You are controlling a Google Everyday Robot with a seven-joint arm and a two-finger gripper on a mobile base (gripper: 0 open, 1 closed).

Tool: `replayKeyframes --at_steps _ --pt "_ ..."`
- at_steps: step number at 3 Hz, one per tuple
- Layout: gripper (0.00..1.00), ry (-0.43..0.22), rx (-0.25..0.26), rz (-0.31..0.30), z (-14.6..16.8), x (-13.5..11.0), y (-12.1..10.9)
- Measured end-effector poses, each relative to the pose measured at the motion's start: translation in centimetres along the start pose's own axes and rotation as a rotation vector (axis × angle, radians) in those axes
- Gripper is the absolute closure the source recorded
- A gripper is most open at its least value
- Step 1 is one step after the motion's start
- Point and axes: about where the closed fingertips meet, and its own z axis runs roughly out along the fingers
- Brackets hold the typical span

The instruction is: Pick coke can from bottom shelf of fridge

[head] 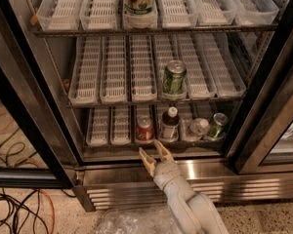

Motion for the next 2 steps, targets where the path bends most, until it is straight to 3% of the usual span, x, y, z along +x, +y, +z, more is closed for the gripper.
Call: replayKeyframes --at_steps 1,2 --pt "0.38 0.000 0.000 0.000 0.00 0.00 0.00" --pt "0.43 0.000 0.000 0.000 0.00 0.00 0.00"
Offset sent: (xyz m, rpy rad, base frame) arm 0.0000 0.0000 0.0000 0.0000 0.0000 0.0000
